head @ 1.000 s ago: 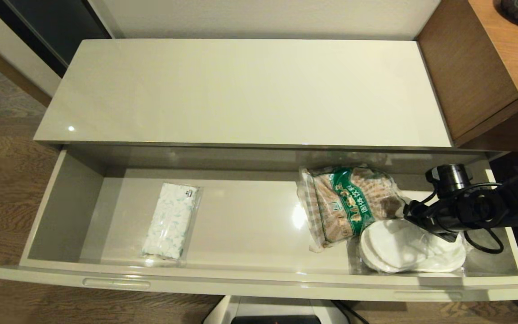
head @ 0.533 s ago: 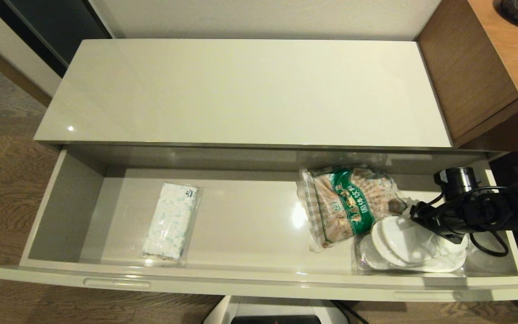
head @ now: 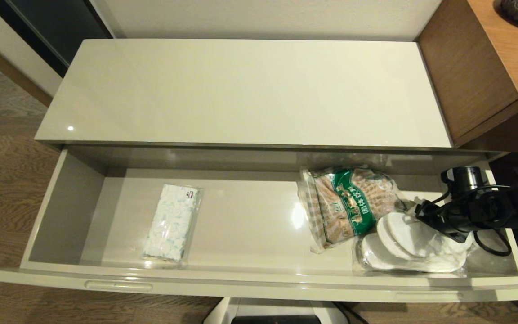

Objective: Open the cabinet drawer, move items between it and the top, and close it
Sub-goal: Take out the disposable slippers from the drawer

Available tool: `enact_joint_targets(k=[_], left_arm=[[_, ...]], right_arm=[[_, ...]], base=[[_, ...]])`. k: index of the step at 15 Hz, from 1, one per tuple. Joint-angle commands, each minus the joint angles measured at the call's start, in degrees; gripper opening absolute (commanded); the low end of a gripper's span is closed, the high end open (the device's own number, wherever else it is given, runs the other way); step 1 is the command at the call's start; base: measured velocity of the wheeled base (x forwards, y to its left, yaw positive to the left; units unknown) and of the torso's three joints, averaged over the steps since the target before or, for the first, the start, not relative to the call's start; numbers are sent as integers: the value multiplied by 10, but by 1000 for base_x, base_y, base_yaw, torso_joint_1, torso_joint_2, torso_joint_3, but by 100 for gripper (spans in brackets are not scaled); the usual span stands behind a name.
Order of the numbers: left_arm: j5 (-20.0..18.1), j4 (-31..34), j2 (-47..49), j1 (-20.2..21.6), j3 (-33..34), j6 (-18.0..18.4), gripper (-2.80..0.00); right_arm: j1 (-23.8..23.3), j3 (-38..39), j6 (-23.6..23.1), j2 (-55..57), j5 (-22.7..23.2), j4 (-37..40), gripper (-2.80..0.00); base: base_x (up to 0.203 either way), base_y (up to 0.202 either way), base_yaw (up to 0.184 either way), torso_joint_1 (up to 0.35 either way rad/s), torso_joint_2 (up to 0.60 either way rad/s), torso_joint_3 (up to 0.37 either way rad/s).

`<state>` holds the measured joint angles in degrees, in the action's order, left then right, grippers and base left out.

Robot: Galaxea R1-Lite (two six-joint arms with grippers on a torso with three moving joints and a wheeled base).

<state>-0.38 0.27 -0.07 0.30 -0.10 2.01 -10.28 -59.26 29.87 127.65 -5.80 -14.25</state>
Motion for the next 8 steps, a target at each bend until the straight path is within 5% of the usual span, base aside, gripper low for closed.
enact_joint_targets(k=[1, 8], left_arm=[[0, 0, 1, 0, 0, 0, -280], [0, 0, 1, 0, 0, 0, -280]], right_arm=[[-1, -4, 1, 14, -2, -2, 0], [0, 2, 2, 14, 5, -2, 0]], base=[[0, 0, 0, 0, 0, 0], [0, 0, 0, 0, 0, 0]])
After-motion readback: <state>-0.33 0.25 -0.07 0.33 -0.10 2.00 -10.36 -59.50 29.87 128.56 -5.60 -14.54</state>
